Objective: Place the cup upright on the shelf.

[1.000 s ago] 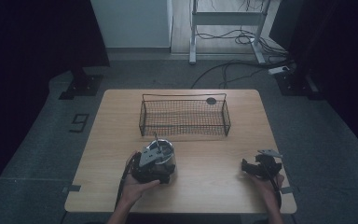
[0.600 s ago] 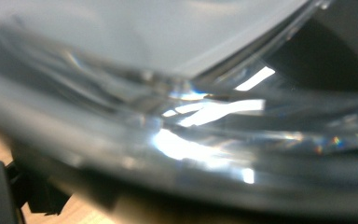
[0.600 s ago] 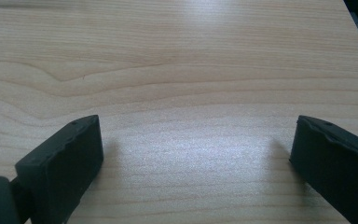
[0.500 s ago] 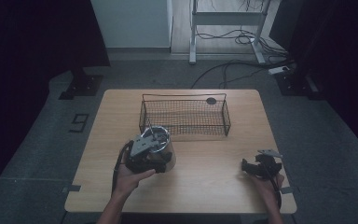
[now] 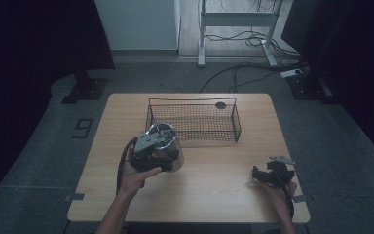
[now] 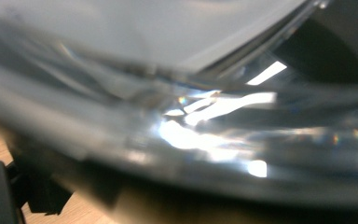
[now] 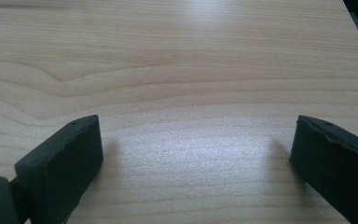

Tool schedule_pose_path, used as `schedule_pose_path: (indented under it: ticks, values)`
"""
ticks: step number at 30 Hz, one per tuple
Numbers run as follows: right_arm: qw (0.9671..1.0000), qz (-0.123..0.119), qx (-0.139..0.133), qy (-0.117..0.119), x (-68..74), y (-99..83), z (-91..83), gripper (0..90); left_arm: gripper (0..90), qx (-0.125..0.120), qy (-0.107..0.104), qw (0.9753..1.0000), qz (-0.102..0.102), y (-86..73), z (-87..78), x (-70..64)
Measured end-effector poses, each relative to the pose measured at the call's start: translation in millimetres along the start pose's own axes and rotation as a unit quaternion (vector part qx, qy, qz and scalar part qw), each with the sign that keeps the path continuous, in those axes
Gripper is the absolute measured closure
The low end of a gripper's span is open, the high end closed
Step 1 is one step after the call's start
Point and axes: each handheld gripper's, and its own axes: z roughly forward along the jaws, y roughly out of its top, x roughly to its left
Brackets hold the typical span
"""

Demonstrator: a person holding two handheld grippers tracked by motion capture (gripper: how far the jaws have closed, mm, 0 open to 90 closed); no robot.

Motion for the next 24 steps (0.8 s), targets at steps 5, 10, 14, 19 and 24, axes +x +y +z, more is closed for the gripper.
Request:
schedule_pose_path:
  ticks: [5,10,14,19,24]
  values:
    - [1.0,0.001,-0.001,-0.001,0.1,0.2,0.3,2.3,4.0,-0.003,0.009,1.0,0.002,8.9,3.5,1.9]
    - [1.0,0.001,-0.001,-0.001,0.1,0.2,0.3,2.2,4.0,-0.003,0.01,0.9999,-0.002,14.9,5.3,6.4]
    - [1.0,0.001,-0.001,-0.001,0.2,0.2,0.3,2.3,4.0,-0.003,0.015,0.9999,-0.004,17.4,6.3,9.6]
    - [1.0,0.001,-0.001,-0.001,0.2,0.2,0.2,2.2,4.0,-0.004,0.019,0.9998,-0.005,19.1,8.4,13.3]
    - [1.0,0.001,-0.001,-0.001,0.2,0.2,0.3,2.3,4.0,-0.004,0.022,0.9997,-0.009,21.1,10.6,17.1]
